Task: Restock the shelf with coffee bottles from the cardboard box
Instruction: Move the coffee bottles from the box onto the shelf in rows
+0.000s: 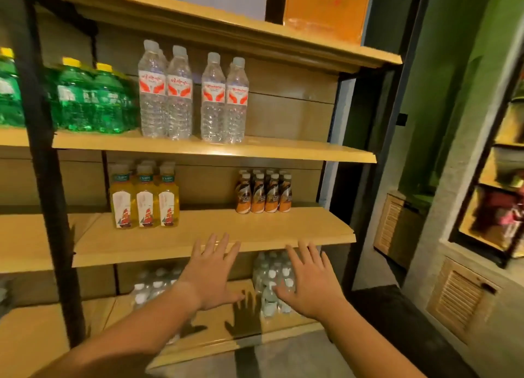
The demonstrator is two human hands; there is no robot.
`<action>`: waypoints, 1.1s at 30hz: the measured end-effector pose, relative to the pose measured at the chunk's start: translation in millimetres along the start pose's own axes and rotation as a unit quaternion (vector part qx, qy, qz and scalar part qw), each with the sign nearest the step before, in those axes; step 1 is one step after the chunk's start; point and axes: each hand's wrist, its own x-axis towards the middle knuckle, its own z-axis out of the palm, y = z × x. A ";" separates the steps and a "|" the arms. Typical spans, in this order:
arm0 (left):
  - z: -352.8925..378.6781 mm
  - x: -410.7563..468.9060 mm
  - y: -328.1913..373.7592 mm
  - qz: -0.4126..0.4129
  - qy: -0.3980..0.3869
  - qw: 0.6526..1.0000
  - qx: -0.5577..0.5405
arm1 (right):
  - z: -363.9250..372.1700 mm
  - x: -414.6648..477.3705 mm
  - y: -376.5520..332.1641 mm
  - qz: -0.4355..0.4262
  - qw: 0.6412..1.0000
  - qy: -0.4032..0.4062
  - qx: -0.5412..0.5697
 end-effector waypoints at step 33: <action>95.0 -671.5 -443.2 -0.211 -0.119 0.969 -0.054 | 41.3 -232.0 -713.7 -0.178 0.980 -0.061 0.071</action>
